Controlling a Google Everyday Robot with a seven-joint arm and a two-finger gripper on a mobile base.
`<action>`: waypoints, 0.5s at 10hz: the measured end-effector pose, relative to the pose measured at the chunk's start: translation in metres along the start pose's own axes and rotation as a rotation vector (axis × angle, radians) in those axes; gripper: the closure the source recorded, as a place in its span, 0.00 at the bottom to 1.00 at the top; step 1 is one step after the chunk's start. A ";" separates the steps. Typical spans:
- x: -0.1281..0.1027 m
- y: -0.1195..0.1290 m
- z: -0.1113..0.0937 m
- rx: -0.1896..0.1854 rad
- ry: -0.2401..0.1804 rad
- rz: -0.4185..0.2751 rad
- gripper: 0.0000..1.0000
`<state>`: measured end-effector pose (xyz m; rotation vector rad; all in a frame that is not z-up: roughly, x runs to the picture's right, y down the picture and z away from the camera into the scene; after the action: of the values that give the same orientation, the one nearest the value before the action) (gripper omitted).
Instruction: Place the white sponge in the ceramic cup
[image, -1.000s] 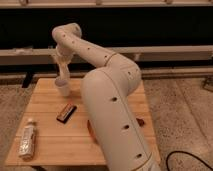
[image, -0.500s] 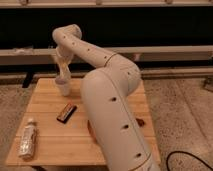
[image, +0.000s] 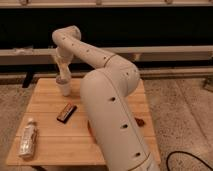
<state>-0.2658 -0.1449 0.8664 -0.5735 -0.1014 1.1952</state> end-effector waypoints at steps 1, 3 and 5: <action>0.000 0.000 0.001 0.000 -0.001 -0.001 0.84; -0.001 0.000 0.003 0.001 -0.003 -0.003 0.84; -0.002 0.002 0.004 0.000 -0.005 -0.006 0.84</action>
<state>-0.2697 -0.1449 0.8690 -0.5699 -0.1073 1.1904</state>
